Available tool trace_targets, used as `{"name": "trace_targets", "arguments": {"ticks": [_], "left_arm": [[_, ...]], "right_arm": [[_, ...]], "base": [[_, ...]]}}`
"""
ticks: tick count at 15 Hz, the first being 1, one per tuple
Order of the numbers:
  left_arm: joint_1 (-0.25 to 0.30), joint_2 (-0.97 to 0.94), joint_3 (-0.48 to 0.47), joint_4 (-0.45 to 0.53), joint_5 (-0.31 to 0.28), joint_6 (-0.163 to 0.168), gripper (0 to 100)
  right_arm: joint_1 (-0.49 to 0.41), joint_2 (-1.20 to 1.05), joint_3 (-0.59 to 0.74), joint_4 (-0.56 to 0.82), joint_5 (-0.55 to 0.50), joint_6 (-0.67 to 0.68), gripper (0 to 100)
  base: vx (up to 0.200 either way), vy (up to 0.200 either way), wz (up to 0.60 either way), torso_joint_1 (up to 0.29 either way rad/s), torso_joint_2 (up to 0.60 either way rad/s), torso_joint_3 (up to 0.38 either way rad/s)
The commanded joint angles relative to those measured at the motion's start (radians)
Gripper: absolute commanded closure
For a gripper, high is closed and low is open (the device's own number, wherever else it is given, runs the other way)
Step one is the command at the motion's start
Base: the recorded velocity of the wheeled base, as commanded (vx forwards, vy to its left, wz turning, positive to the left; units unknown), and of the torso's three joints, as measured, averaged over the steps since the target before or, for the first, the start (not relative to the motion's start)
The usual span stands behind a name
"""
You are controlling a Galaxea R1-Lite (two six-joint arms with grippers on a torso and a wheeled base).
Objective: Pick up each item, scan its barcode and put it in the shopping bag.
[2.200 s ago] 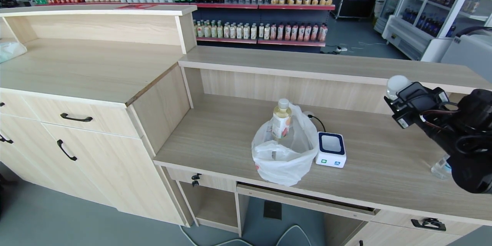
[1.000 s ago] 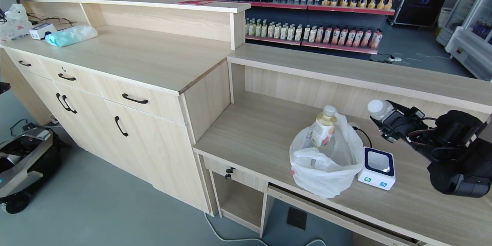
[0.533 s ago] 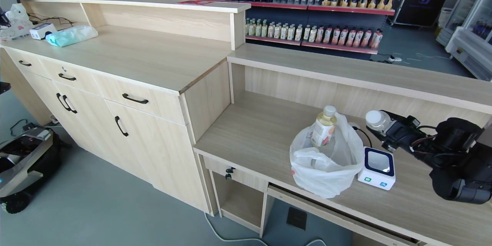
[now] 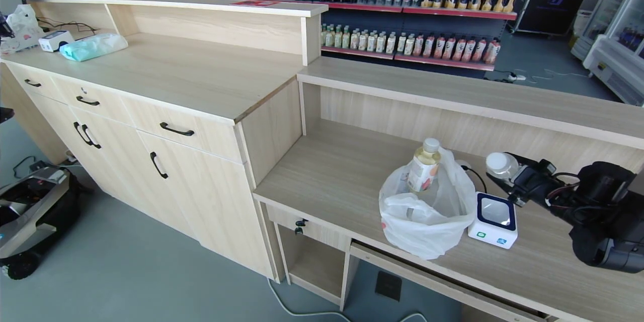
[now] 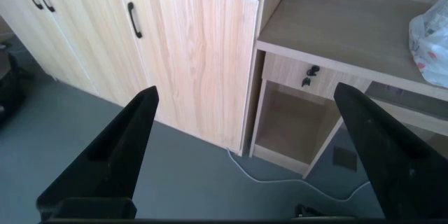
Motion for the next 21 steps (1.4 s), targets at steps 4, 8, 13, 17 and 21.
{"name": "trace_targets", "arguments": {"ticks": [4,8,13,17,21], "left_arm": [[0.000,0.000,0.000,0.000,0.000,0.000,0],[0.000,0.000,0.000,0.000,0.000,0.000,0],[0.000,0.000,0.000,0.000,0.000,-0.001,0],[0.000,0.000,0.000,0.000,0.000,0.000,0],[0.000,0.000,0.000,0.000,0.000,0.000,0]], "right_arm": [[0.005,0.027,-0.004,-0.001,0.026,-0.001,100],[0.005,0.047,-0.008,-0.001,0.073,-0.001,100],[0.005,0.056,-0.016,-0.001,0.075,-0.003,100],[0.008,0.064,-0.016,-0.001,0.077,-0.003,100],[0.014,0.078,-0.017,-0.001,0.077,-0.003,100]], "base": [[0.000,0.000,0.00,0.000,0.00,0.000],[0.000,0.000,0.00,0.000,0.00,0.000],[0.000,0.000,0.00,0.000,0.00,0.000],[0.000,0.000,0.00,0.000,0.00,0.000],[0.000,0.000,0.00,0.000,0.00,0.000]]}}
